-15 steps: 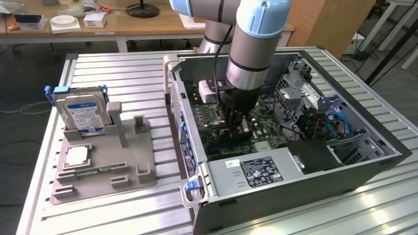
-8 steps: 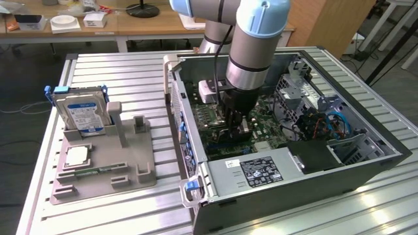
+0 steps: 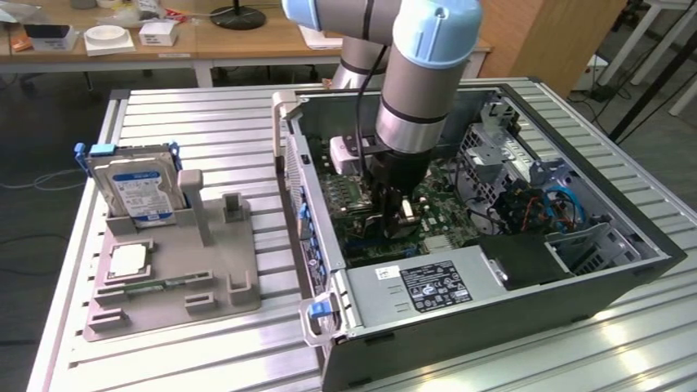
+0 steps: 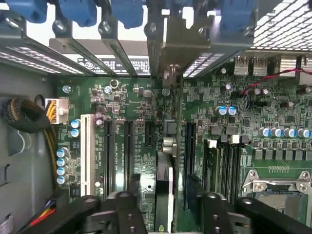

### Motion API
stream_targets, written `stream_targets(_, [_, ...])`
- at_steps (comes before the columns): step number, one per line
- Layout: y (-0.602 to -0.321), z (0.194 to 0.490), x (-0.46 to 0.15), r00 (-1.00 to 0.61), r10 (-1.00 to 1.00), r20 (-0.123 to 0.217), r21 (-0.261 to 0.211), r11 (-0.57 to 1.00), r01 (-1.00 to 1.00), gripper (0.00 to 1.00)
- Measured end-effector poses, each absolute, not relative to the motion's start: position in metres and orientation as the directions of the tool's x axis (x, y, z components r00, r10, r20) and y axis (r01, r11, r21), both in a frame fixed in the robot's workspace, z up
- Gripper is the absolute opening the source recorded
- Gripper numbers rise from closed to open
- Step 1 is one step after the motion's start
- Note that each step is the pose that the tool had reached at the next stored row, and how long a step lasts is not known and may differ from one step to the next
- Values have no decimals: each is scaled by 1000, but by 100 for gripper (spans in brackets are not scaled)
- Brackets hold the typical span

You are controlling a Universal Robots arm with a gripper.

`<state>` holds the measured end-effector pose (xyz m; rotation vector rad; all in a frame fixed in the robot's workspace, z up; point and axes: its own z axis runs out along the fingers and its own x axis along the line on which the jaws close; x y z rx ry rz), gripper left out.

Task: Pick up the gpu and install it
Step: 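Insert the gpu into the slot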

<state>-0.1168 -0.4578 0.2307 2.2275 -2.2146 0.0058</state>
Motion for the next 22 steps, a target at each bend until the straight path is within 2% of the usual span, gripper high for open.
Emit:
stream_targets(1, [-458,231,-117,6,-1000,3,-2,-6,-1000,51])
stream_targets(8, [-458,231,-117,6,-1000,3,-2,-6,-1000,51])
stream_targets(19, [-456,277,-117,6,-1000,0,-2,-6,-1000,51])
stream_targets(20, [-454,282,-117,6,-1000,0,-2,-6,-1000,50])
stream_targets(22, [-452,290,-117,6,-1000,0,-2,-6,-1000,37])
